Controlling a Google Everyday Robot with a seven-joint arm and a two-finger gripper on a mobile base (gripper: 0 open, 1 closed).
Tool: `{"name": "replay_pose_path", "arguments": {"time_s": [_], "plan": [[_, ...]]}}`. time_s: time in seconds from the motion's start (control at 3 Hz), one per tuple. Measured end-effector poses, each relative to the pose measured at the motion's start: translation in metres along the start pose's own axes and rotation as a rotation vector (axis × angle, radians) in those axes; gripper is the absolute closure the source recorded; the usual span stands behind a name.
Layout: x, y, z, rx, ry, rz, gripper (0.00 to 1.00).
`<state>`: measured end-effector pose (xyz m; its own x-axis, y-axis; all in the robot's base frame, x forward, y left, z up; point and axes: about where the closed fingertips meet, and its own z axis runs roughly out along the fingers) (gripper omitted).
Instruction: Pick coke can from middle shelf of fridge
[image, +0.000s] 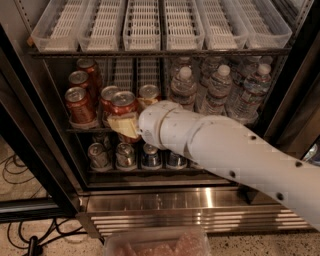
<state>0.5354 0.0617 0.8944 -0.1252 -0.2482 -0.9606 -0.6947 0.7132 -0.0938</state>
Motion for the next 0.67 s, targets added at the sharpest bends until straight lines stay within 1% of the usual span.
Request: {"name": "replay_pose_path", "arguments": {"time_s": [0.33, 0.67], "plan": [[-0.001, 0.03, -0.022, -0.047, -0.001, -0.027, 1.0], [0.002, 0.037, -0.052, -0.084, -0.002, -0.042, 1.0]]}}
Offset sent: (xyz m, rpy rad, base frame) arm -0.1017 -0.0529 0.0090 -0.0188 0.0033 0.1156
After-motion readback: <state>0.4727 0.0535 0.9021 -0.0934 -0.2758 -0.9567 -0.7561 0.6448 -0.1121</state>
